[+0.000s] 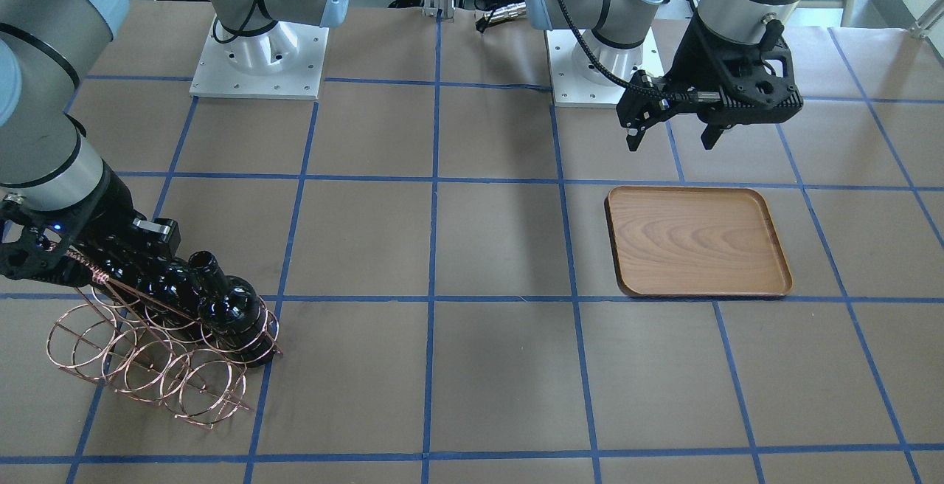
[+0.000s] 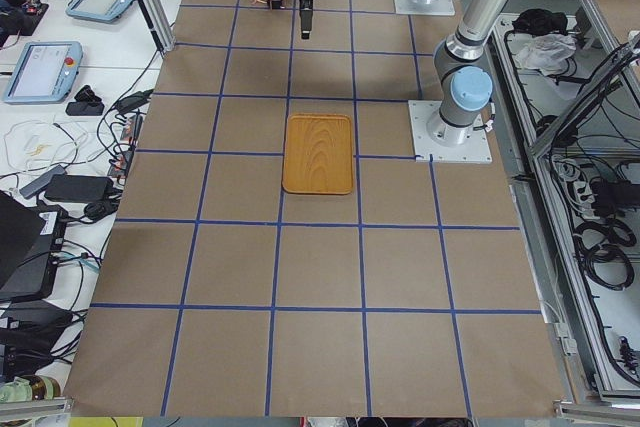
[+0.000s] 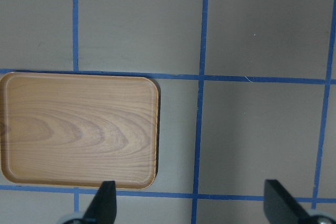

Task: Take wine from basket and place on tray
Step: 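Lower the right gripper onto the nearest dark wine bottle neck and close, then lift the bottle out of the rack and stand it upright on the table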

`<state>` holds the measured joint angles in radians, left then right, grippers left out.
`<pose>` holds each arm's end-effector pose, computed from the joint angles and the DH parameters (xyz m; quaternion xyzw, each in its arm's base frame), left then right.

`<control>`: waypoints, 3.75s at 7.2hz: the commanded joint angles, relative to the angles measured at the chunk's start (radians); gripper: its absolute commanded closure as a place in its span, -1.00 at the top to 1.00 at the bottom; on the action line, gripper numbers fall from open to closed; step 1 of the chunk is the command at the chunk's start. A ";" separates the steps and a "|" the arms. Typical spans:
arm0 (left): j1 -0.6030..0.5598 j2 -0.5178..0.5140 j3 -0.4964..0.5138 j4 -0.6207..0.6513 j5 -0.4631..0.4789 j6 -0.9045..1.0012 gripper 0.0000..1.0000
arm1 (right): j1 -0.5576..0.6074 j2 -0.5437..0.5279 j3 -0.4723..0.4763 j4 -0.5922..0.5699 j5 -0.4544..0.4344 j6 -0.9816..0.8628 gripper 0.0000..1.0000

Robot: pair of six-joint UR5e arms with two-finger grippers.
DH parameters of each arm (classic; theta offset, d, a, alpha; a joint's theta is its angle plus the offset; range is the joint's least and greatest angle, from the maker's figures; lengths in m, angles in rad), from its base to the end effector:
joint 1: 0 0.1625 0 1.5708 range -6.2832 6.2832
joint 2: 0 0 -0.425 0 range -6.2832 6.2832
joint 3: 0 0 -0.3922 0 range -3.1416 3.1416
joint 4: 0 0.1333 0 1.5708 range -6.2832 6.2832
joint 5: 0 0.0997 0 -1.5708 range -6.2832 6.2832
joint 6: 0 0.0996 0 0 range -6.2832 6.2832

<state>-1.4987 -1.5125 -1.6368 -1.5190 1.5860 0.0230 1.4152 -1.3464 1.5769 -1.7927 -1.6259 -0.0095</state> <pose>-0.0975 -0.4797 0.4887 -0.0247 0.9994 -0.0217 0.0086 0.0371 -0.5881 0.3869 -0.0728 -0.9970 -0.0066 0.0271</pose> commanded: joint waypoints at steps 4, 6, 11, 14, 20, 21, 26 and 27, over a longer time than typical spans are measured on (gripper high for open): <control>0.000 0.000 0.000 -0.001 0.002 0.000 1.00 | 0.001 0.000 0.002 0.026 0.001 -0.036 -0.08; 0.000 0.000 0.000 -0.001 0.000 0.000 1.00 | 0.001 0.000 0.002 0.048 -0.002 -0.036 -0.10; 0.002 0.002 0.000 -0.001 0.000 -0.008 1.00 | 0.001 -0.002 0.000 0.033 0.001 -0.044 -0.08; 0.002 0.002 -0.002 0.000 -0.003 -0.012 1.00 | 0.001 -0.002 -0.003 0.030 0.003 -0.046 0.04; 0.003 -0.002 -0.002 0.002 -0.003 -0.017 1.00 | -0.001 -0.020 -0.034 0.032 0.004 -0.041 -0.99; 0.003 -0.002 -0.002 0.003 -0.001 -0.017 1.00 | 0.004 -0.048 -0.076 0.076 0.004 -0.041 -0.99; 0.003 0.003 0.000 -0.013 0.003 0.000 1.00 | 0.048 -0.206 -0.224 0.372 0.046 0.005 -0.97; 0.003 0.005 0.000 -0.015 0.003 -0.002 1.00 | 0.085 -0.212 -0.222 0.377 0.044 0.060 -0.97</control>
<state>-1.4956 -1.5097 -1.6370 -1.5300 1.5888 0.0212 1.4616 -1.5376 1.3564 -1.4357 -1.5819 -0.0012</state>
